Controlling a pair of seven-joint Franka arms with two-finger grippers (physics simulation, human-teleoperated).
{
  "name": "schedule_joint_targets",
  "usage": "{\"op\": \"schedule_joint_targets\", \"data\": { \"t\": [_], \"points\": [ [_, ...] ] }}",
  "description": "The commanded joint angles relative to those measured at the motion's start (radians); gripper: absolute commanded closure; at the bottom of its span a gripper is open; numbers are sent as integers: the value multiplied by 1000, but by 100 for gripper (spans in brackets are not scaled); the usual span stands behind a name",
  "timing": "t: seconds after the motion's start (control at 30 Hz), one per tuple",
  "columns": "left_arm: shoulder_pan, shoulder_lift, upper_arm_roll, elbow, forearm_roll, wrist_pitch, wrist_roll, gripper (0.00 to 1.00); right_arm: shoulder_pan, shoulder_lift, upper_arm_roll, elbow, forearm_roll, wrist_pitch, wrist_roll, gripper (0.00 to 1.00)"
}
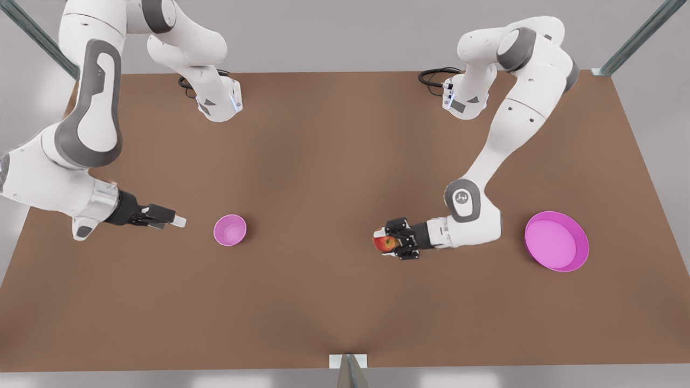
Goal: Use the left arm to pick up the apple from the plate, transfer it to the gripper of the right arm, and then use the right arm to place it into the bowl
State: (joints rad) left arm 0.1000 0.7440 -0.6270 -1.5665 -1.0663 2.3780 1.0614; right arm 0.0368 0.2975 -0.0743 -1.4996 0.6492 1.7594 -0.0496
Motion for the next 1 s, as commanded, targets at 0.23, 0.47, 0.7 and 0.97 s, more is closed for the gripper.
{"op": "schedule_joint_targets", "data": {
  "t": [0.23, 0.47, 0.7, 0.97],
  "points": [
    [-301, 238, -2, 422, -152, 139, 1048, 27, 37, 230, 102, -4, 722, 210, -524, 0],
    [-367, 287, -5, 477, -155, 237, 1045, 27, 18, 431, 133, 76, 826, -38, -845, 0],
    [-368, 287, -10, 477, -155, 241, 1039, 27, 46, 440, 177, 58, 853, -44, -846, 0],
    [-379, 287, -11, 477, -165, 245, 1039, 27, 120, 540, 179, 157, 920, 86, -836, 0]
  ]
}}
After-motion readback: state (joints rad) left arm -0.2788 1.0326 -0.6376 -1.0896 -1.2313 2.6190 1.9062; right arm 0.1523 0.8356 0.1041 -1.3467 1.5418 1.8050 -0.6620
